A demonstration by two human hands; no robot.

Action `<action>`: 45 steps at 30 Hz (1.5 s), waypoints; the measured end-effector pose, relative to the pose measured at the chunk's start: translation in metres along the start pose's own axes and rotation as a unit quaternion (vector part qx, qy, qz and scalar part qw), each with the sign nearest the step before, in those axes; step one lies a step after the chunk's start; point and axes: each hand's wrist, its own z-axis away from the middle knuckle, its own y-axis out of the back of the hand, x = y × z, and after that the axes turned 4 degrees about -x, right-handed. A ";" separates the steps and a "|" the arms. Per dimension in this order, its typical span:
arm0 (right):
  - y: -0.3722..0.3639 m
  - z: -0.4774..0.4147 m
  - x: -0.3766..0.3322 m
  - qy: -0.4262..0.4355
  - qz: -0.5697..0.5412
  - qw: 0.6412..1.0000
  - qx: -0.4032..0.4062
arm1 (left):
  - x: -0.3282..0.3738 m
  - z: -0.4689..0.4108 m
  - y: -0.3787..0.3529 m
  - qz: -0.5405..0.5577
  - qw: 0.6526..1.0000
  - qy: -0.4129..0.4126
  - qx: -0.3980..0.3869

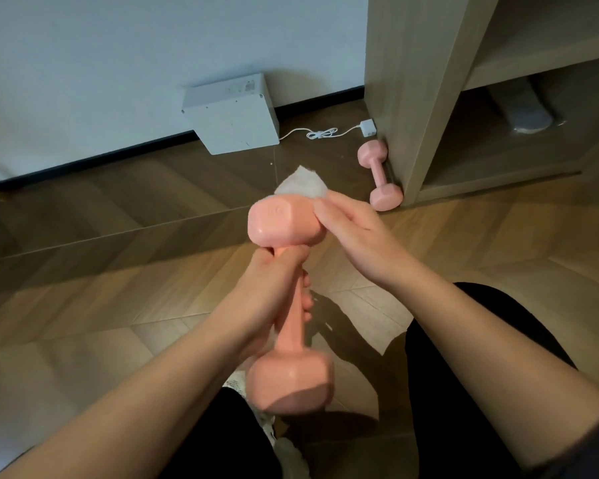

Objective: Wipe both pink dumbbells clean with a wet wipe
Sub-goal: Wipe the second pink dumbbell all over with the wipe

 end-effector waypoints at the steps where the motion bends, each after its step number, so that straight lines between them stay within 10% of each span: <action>1: 0.001 0.001 0.000 0.019 0.032 0.999 0.010 | 0.002 0.004 0.002 0.021 0.999 0.016 -0.023; 6: -0.003 0.009 0.005 0.053 0.111 0.991 0.043 | -0.001 0.013 0.006 0.108 0.985 0.078 -0.110; 20: -0.019 0.019 0.005 0.157 0.285 0.945 -0.035 | -0.005 0.005 0.009 0.165 0.983 0.071 -0.044; 45: -0.027 0.008 -0.018 0.058 0.115 0.991 0.035 | 0.004 0.017 0.019 0.193 0.980 0.016 -0.036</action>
